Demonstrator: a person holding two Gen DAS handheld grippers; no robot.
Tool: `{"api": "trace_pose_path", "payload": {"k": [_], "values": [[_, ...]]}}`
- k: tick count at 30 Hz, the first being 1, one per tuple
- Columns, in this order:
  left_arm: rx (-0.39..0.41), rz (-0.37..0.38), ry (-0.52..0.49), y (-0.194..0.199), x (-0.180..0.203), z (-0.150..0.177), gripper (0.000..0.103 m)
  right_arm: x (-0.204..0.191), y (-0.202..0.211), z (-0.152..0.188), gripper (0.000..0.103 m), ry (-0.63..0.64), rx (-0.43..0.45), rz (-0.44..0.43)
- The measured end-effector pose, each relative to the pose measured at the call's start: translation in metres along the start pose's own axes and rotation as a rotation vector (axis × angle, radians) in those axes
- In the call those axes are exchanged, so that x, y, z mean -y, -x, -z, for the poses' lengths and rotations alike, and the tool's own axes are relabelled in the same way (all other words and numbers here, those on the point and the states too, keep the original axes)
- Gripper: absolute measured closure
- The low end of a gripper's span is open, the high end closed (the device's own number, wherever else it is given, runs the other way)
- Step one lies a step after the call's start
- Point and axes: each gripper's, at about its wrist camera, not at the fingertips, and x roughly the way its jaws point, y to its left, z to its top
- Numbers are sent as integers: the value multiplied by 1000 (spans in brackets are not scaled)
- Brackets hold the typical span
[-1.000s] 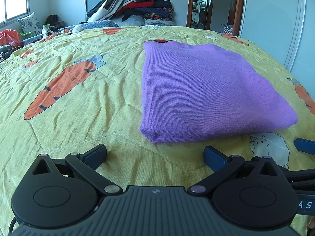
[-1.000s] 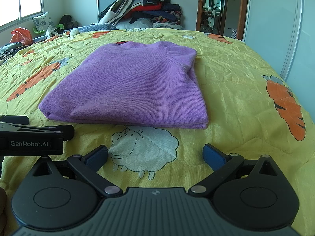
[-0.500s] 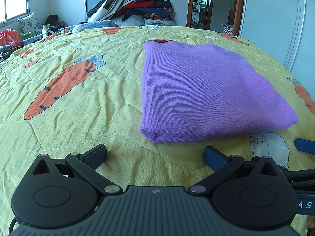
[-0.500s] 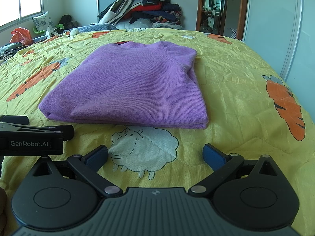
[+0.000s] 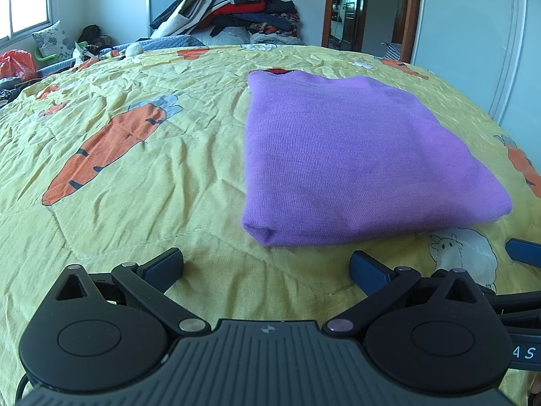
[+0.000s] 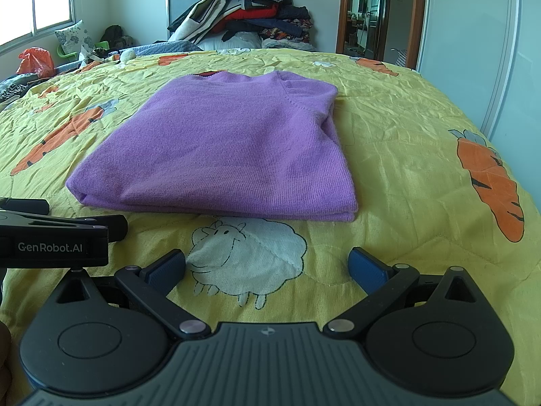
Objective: Fold small clothes
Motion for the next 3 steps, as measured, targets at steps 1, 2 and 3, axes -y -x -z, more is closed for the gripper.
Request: {"api": "trace_pose_path", "payload": {"k": [1, 2, 3], "values": [[1, 2, 0, 0, 0, 0, 0, 0, 0, 0, 0, 0, 0, 0], [0, 2, -1, 0, 0, 0, 0, 0, 0, 0, 0, 0, 0, 0], [-1, 1, -1, 0, 0, 0, 0, 0, 0, 0, 0, 0, 0, 0]]}}
